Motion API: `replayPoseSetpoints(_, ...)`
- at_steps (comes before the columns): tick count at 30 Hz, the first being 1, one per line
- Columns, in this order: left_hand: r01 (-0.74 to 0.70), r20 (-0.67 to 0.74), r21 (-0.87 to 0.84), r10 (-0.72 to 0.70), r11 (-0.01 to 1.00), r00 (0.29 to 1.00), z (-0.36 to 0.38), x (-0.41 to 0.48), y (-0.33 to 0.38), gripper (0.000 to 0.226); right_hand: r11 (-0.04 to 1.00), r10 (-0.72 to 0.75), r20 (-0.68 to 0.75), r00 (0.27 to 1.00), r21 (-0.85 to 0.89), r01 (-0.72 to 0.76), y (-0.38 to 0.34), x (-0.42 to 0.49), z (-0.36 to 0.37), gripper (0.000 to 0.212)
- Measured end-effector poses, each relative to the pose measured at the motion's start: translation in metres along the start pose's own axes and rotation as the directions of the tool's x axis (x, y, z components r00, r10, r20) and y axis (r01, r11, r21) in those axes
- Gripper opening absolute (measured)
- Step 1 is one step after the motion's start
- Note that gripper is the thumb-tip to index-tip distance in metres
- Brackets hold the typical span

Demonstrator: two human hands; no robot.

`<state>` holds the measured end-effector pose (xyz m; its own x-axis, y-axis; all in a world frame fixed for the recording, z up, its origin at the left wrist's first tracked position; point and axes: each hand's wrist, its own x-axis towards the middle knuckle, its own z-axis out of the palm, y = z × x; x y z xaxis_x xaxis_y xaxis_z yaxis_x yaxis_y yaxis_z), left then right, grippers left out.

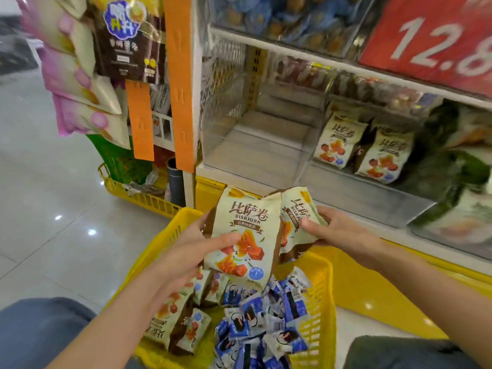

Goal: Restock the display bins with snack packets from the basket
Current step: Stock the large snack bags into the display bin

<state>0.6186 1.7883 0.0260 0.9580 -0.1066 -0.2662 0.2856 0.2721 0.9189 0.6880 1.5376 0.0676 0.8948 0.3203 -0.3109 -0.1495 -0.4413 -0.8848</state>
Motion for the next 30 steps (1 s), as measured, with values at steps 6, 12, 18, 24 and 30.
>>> replayPoseSetpoints(6, -0.137, 0.161, 0.037, 0.129, 0.990, 0.979, 0.042, 0.021, 0.039, 0.069, 0.989, -0.133, -0.256, 0.958, 0.025, 0.144, -0.027, -0.020, -0.052, 0.050)
replayPoseSetpoints(12, -0.276, 0.074, 0.049, 0.272, 0.960, 0.960, 0.071, 0.054, 0.052, 0.071, 0.931, -0.364, -0.610, 0.704, -0.206, 0.303, -0.052, -0.015, -0.104, 0.028)
replayPoseSetpoints(18, -0.297, -0.061, 0.018, 0.298, 0.955, 0.953, 0.080, 0.086, 0.044, 0.061, 0.869, -0.487, -0.702, 0.520, -0.451, 0.204, -0.051, 0.029, -0.136, 0.050)
replayPoseSetpoints(24, -0.271, -0.139, 0.123, 0.287, 0.955, 0.948, 0.087, 0.115, 0.049, 0.041, 0.708, -0.452, -0.500, 0.739, -0.704, -0.044, -0.038, 0.105, -0.145, 0.056)
replayPoseSetpoints(30, -0.283, -0.136, 0.148, 0.302, 0.948, 0.943, 0.088, 0.130, 0.050, 0.038, 0.611, -0.341, -0.369, 0.865, -0.786, -0.095, -0.037, 0.153, -0.157, 0.064)
